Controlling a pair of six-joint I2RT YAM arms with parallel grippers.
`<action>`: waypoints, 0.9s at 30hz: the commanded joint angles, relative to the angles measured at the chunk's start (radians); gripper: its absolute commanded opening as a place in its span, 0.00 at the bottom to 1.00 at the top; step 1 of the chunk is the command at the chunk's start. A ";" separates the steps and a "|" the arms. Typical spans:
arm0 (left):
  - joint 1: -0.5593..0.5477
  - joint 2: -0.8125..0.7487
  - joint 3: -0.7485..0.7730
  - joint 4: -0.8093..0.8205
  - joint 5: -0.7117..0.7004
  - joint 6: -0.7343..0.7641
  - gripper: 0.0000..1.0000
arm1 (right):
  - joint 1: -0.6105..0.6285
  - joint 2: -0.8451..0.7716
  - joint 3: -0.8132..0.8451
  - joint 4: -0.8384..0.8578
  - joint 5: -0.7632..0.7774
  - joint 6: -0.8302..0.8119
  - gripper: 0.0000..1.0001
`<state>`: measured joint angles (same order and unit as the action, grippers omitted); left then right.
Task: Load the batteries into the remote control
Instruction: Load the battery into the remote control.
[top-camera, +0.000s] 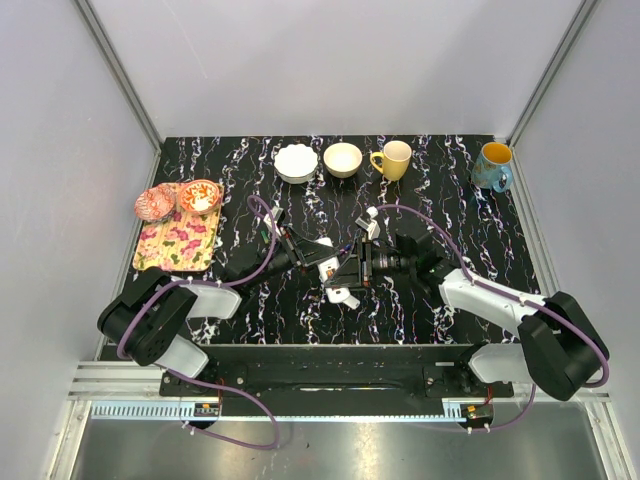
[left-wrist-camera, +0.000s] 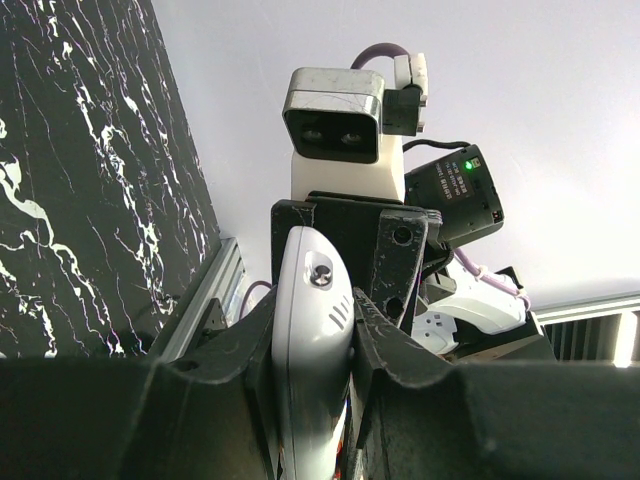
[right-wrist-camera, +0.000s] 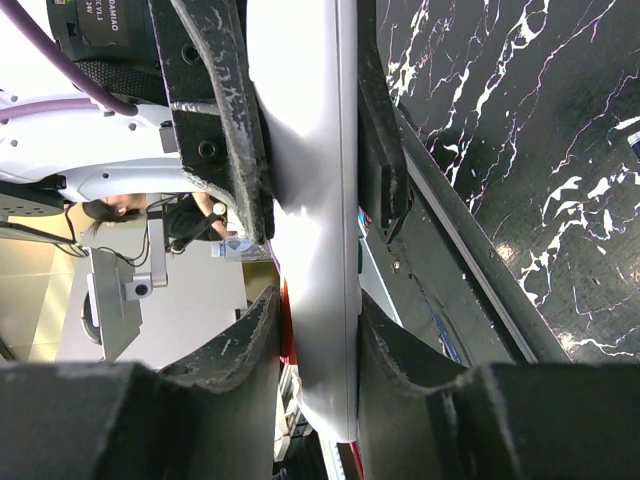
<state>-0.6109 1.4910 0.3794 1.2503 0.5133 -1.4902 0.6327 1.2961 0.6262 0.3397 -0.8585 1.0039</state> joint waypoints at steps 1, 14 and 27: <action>-0.006 -0.040 0.021 0.393 -0.004 -0.022 0.00 | 0.001 0.015 0.021 -0.016 0.006 -0.025 0.29; -0.033 -0.034 0.046 0.393 -0.024 -0.019 0.00 | 0.013 0.048 0.032 0.007 0.016 -0.004 0.32; -0.036 -0.032 0.046 0.393 -0.035 -0.016 0.00 | 0.039 0.080 0.053 0.013 0.041 0.006 0.30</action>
<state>-0.6186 1.4910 0.3794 1.2213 0.4976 -1.4696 0.6369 1.3441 0.6373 0.3477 -0.8837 1.0172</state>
